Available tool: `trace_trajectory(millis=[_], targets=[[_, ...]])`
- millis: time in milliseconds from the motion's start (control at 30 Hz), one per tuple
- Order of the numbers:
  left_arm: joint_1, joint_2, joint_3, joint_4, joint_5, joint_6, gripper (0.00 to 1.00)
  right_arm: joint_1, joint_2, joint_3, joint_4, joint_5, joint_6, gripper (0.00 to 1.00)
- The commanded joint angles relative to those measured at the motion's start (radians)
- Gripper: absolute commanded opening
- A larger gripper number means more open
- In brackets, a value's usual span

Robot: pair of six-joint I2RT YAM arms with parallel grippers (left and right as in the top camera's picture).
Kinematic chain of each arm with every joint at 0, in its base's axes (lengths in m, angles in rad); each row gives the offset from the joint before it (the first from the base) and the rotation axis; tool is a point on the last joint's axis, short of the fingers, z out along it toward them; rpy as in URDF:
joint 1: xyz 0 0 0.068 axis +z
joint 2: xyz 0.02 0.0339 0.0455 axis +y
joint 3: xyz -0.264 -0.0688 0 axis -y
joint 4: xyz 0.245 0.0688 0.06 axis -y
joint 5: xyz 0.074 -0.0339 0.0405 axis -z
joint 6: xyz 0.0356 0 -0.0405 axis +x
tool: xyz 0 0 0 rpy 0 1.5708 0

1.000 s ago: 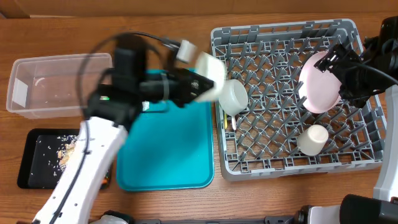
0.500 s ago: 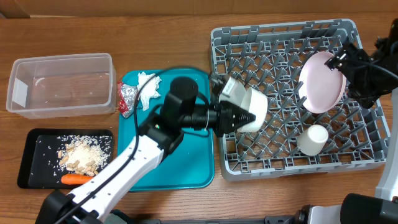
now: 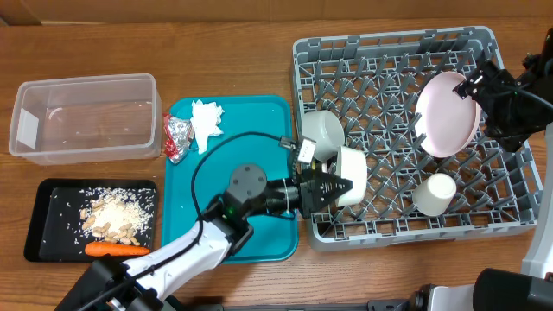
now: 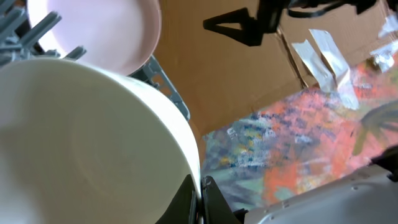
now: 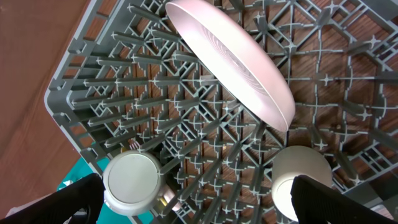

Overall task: Sort waste into correct bins and load items into the dishwasher rack
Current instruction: 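Carry the empty second bowl with the left gripper to the rack, then set the second bowl in the rack beside the first and release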

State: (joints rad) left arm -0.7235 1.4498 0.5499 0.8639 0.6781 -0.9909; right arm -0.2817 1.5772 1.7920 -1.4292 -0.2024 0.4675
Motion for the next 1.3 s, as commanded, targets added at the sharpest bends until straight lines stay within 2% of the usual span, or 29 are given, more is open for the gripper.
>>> trace_trajectory(millis=[0,333,400,600,767,1067,1267], targets=[[-0.035,0.002,-0.016,0.012,-0.125,-0.045,0.05,-0.002,-0.012,0.002,0.002,0.007,0.0,1.0],[-0.076,0.029,-0.016,0.023,-0.333,-0.078,0.04,-0.002,-0.012,0.002,-0.021,0.007,-0.004,1.0],[-0.076,0.063,-0.016,0.064,-0.312,-0.086,0.04,-0.002,-0.012,0.002,-0.021,0.007,-0.004,1.0],[-0.09,0.241,-0.016,0.377,-0.205,-0.118,0.04,-0.002,-0.012,0.002,-0.022,0.007,-0.005,1.0],[-0.096,0.297,-0.016,0.383,-0.169,-0.166,0.04,-0.002,-0.012,0.002,-0.024,0.007,-0.021,1.0],[-0.096,0.297,-0.016,0.393,-0.113,-0.167,0.04,-0.002,-0.012,0.002,-0.024,0.008,-0.027,1.0],[-0.095,0.297,-0.017,0.391,-0.097,-0.221,0.04,-0.002,-0.012,0.002,-0.029,0.008,-0.027,1.0]])
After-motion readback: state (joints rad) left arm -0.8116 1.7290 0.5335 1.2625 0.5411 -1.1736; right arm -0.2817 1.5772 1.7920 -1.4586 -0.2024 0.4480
